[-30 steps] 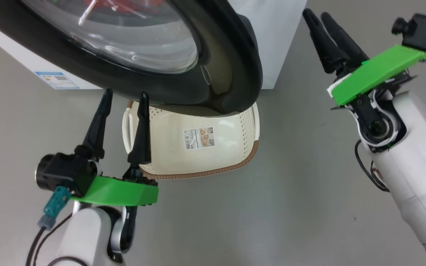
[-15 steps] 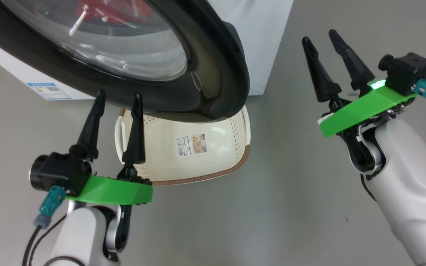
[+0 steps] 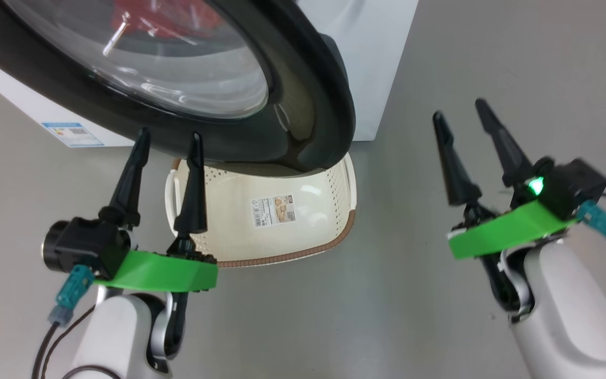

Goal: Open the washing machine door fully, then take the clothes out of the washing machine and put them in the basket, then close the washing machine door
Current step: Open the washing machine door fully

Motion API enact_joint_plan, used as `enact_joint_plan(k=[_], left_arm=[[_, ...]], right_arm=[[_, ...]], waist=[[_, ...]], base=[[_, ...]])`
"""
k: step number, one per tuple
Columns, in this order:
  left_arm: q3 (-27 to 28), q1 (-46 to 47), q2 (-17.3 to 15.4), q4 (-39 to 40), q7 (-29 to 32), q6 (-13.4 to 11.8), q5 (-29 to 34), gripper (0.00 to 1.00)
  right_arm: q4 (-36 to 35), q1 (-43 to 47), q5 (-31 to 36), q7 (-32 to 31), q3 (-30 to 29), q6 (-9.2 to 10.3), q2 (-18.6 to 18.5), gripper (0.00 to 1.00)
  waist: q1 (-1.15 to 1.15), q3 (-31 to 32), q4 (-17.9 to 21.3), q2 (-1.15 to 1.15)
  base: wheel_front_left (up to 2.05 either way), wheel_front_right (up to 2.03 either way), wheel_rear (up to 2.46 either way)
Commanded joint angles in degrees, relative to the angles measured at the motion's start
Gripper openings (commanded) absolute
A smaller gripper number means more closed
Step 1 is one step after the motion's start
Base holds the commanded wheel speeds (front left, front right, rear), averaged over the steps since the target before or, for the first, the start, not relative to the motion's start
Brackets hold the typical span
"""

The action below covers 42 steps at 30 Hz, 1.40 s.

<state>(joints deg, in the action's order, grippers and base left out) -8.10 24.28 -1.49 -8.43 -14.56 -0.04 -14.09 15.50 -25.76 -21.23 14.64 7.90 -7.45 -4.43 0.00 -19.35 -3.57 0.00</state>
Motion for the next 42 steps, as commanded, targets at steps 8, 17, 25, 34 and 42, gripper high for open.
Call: enact_joint_plan(k=[8, 17, 25, 34, 42], left_arm=[[1.3, -0.8, -1.4, 1.5, -0.4, -0.4, 0.4, 1.00], [1.2, -1.4, -1.4, 1.1, -0.4, -0.5, 0.3, 1.00], [0.9, -2.0, -1.4, 1.7, -0.4, -0.7, 0.4, 1.00], [0.8, -2.8, -1.4, 1.6, -0.4, -0.7, 0.5, 1.00], [0.6, -2.7, -1.4, 1.8, -0.4, -0.9, 0.4, 1.00]], right_arm=[[-4.5, 4.8, 2.9, 0.4, 1.1, -0.03, 1.5, 1.00], [-5.9, 7.2, 2.9, 0.4, -0.2, -0.03, 1.5, 1.00], [-6.4, 7.5, 1.0, 0.4, 0.1, -0.03, 1.5, 1.00], [-6.5, 7.8, 1.9, 0.4, 1.3, -0.03, 1.6, 0.40], [-4.3, 3.9, -5.6, 0.4, 6.0, -0.03, 1.6, 0.00]], waist=[[0.00, 0.2, 0.2, 0.00], [0.00, 0.7, 0.1, 0.00], [0.00, 0.9, 0.1, 0.00], [0.00, 1.2, 0.0, 0.00], [0.00, 0.4, -0.2, 0.00]], base=[[0.00, 0.00, 0.00], [0.00, 0.00, 0.00], [0.00, 0.00, 0.00], [0.00, 0.00, 0.00], [0.00, 0.00, 0.00]])
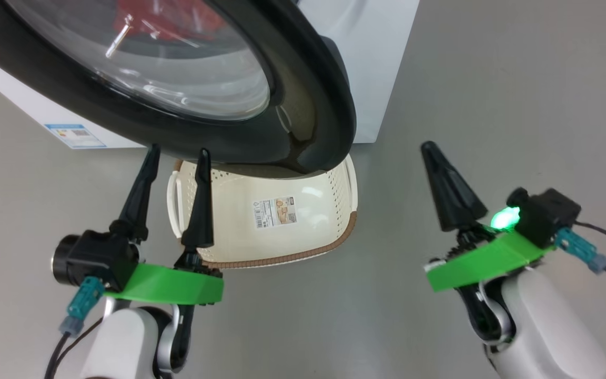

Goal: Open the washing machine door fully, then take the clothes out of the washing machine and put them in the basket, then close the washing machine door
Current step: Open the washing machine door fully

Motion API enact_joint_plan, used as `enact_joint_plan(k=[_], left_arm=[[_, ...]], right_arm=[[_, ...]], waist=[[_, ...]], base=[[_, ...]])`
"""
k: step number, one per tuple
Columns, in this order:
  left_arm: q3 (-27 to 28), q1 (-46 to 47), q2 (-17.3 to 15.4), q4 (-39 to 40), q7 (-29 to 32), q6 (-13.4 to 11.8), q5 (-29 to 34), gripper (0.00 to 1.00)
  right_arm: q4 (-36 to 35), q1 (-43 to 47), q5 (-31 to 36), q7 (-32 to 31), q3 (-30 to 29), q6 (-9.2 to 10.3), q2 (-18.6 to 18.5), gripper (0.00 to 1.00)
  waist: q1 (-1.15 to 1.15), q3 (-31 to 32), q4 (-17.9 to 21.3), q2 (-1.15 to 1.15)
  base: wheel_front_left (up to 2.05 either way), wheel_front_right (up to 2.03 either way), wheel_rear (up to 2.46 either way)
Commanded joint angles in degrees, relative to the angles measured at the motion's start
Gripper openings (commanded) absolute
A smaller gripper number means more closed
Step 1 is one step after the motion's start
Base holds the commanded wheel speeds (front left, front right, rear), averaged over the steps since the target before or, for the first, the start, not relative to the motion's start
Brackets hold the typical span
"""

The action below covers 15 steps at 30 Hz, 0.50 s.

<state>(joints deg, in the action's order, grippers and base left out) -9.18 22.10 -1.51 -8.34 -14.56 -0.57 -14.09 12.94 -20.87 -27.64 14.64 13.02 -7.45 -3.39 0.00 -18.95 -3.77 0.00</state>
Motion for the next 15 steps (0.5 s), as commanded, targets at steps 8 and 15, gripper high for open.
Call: enact_joint_plan(k=[8, 15], left_arm=[[0.4, 0.1, -1.4, 1.4, -0.4, -0.3, 0.2, 1.00], [-0.5, 0.9, -1.4, 1.3, -0.4, -0.5, -0.4, 1.00]], right_arm=[[0.8, -9.3, -23.7, -4.5, 3.6, -0.03, -0.7, 0.00], [2.4, -15.9, -52.0, -18.9, -1.5, -0.03, -0.5, 0.00]], waist=[[0.00, -1.1, -1.4, 0.00], [0.00, -2.1, -2.8, 0.00]], base=[[0.00, 0.00, 0.00], [0.00, 0.00, 0.00]])
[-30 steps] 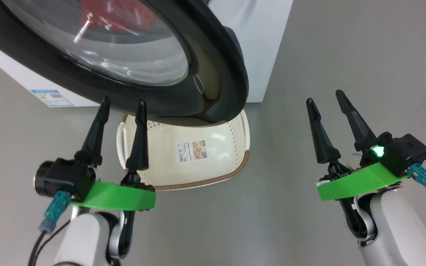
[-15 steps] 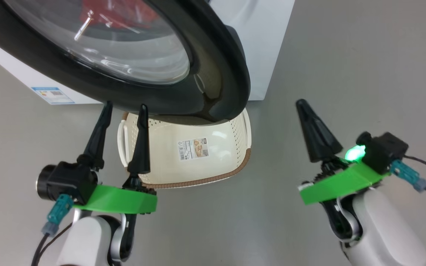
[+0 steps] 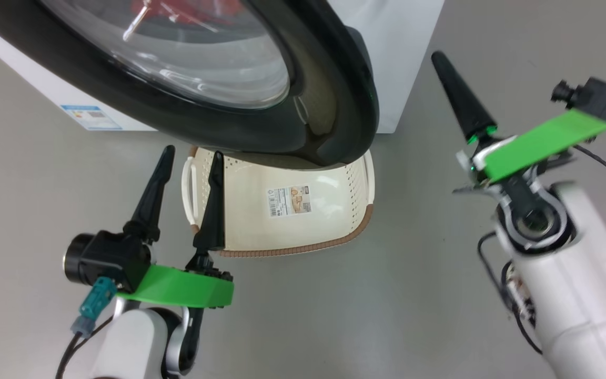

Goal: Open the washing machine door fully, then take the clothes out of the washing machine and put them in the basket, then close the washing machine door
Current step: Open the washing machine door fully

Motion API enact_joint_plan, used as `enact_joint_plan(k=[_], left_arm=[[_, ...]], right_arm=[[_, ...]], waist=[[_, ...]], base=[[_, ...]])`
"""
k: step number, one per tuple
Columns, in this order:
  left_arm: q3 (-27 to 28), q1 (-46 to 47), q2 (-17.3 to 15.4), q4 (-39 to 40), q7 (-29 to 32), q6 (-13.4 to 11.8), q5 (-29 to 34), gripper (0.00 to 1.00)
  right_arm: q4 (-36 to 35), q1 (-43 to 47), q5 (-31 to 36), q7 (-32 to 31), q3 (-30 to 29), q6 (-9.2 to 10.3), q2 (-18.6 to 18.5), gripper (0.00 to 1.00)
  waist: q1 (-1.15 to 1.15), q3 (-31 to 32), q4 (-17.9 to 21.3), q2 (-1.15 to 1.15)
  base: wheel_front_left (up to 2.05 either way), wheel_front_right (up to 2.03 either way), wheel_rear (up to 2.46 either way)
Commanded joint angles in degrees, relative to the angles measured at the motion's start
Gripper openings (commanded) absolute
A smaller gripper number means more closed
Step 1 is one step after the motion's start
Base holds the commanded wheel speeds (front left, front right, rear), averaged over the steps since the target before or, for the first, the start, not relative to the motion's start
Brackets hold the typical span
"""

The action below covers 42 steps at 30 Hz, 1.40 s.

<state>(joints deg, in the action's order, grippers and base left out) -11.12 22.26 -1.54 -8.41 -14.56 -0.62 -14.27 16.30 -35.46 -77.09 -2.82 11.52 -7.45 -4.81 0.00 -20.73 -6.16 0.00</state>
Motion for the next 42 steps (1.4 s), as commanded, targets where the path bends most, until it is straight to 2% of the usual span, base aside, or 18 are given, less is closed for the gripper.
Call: enact_joint_plan(k=[1, 7, 12, 15, 19, 26, 34, 42], left_arm=[[1.4, 0.9, -1.3, 1.3, -0.4, -0.5, -0.3, 1.00], [1.0, 1.1, -1.3, 1.4, -0.4, -0.8, -0.7, 1.00], [0.1, 1.4, -1.3, 1.4, -0.4, -1.2, -1.4, 1.00], [-0.3, 1.6, -1.3, 1.5, -0.4, -1.5, -1.7, 1.00], [-0.5, 1.8, -1.3, 1.7, -0.4, -1.7, -2.0, 1.00], [-0.9, 1.8, -1.3, 1.2, -0.4, -1.9, -3.0, 1.00], [-0.8, 2.2, -1.3, 0.5, -0.4, -1.9, -3.4, 1.00], [-0.4, 1.3, -1.3, -0.2, -0.4, -2.0, -3.4, 1.00]], right_arm=[[-0.1, -2.3, -6.1, -4.1, -0.7, -0.03, 1.0, 0.00], [8.6, -9.6, -21.9, -20.3, -3.4, -0.03, 0.7, 0.00], [16.6, -16.2, -30.9, -32.4, -3.1, -0.03, -0.4, 0.00], [20.5, -19.8, -33.4, -37.5, -1.5, -0.03, -1.5, 0.00], [24.4, -24.0, -33.5, -40.5, 1.3, -0.03, -2.9, 0.00], [28.1, -27.6, -33.4, -44.4, 5.4, -0.03, -2.7, 0.00], [28.3, -27.3, -33.3, -45.6, 7.3, -0.03, -2.4, 0.00], [25.9, -23.0, -33.5, -46.4, 7.8, -0.03, -2.7, 0.00]], waist=[[0.00, -0.5, -0.6, 0.00], [0.00, -1.2, -1.0, 0.00], [0.00, -1.6, -1.6, 0.00], [0.00, -1.8, -2.0, 0.00], [0.00, -2.2, -2.5, 0.00], [0.00, -2.6, -3.2, 0.00], [0.00, -2.3, -3.6, 0.00], [0.00, 0.0, -3.8, 0.00]], base=[[0.00, 0.00, 0.00], [0.00, 0.00, 0.00], [0.00, 0.00, 0.00], [0.00, 0.00, 0.00], [0.00, 0.00, 0.00], [0.00, 0.00, 0.00], [0.00, 0.00, 0.00], [0.00, 0.00, 0.00]])
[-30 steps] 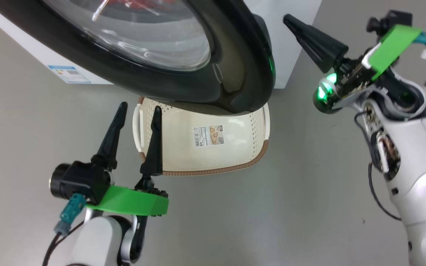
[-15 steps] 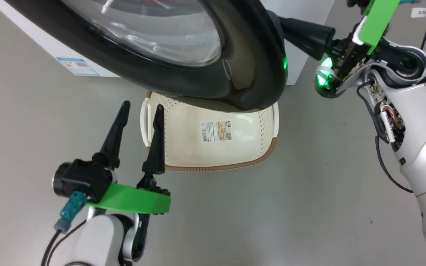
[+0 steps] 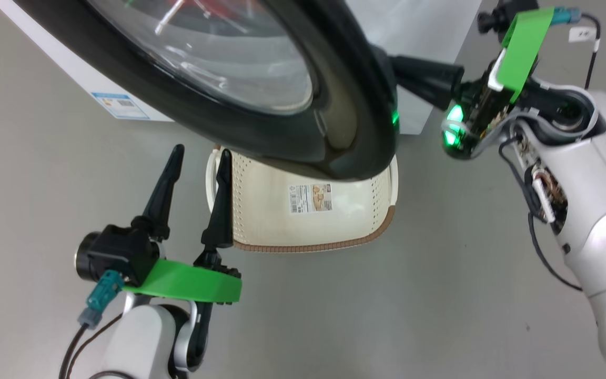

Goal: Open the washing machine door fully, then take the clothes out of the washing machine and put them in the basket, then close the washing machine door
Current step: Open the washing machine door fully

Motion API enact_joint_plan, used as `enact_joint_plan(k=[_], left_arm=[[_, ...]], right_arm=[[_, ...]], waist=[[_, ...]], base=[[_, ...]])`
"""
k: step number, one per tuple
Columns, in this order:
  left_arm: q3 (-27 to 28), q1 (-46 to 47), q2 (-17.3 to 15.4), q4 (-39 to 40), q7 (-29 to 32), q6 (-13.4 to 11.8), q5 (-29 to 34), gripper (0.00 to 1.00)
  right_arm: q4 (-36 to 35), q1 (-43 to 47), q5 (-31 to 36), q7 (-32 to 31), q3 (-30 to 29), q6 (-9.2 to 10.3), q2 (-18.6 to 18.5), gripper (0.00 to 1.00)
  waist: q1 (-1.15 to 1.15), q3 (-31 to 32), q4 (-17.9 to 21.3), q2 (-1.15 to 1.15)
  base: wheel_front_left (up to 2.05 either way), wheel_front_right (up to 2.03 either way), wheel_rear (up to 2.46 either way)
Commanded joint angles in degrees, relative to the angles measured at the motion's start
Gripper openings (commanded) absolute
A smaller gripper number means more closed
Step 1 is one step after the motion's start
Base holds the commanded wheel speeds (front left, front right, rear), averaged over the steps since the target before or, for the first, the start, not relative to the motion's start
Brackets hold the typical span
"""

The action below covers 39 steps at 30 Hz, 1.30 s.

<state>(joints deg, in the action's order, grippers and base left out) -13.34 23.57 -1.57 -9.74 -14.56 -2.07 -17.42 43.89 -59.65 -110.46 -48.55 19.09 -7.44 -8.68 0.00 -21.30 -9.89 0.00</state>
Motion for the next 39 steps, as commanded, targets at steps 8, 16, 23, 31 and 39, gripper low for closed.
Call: enact_joint_plan(k=[8, 16, 23, 31, 39], left_arm=[[2.2, -1.7, -1.3, 0.4, -0.4, -0.6, 0.1, 1.00], [2.8, -3.4, -1.3, -0.2, -0.4, -0.3, 0.5, 1.00], [3.0, -4.3, -1.3, -0.2, -0.4, -0.5, 0.3, 1.00], [3.4, -5.3, -1.3, -0.6, -0.4, -0.6, 0.0, 1.00], [3.5, -6.4, -1.3, -1.1, -0.4, -1.0, -0.5, 1.00]], right_arm=[[-4.4, 6.5, -0.4, -1.7, 1.3, -0.05, 1.5, 0.00], [-6.3, 10.4, -0.9, -2.5, 2.4, -0.05, 2.7, 0.00], [-6.9, 12.3, -1.5, -3.1, 3.6, -0.05, 3.1, 0.00], [-7.1, 14.0, -1.8, -4.0, 5.5, -0.05, 3.5, 0.00], [-7.3, 15.5, -1.9, -3.6, 7.1, -0.05, 3.8, 0.00]], waist=[[0.00, 3.8, -0.7, 0.00], [0.00, 7.0, -1.7, 0.00], [0.00, 9.0, -3.2, 0.00], [0.00, 10.9, -5.0, 0.00], [0.00, 12.8, -8.4, 0.00]], base=[[0.00, 0.00, 0.00], [0.00, 0.00, 0.00], [0.00, 0.00, 0.00], [0.00, 0.00, 0.00], [0.00, 0.00, 0.00]])
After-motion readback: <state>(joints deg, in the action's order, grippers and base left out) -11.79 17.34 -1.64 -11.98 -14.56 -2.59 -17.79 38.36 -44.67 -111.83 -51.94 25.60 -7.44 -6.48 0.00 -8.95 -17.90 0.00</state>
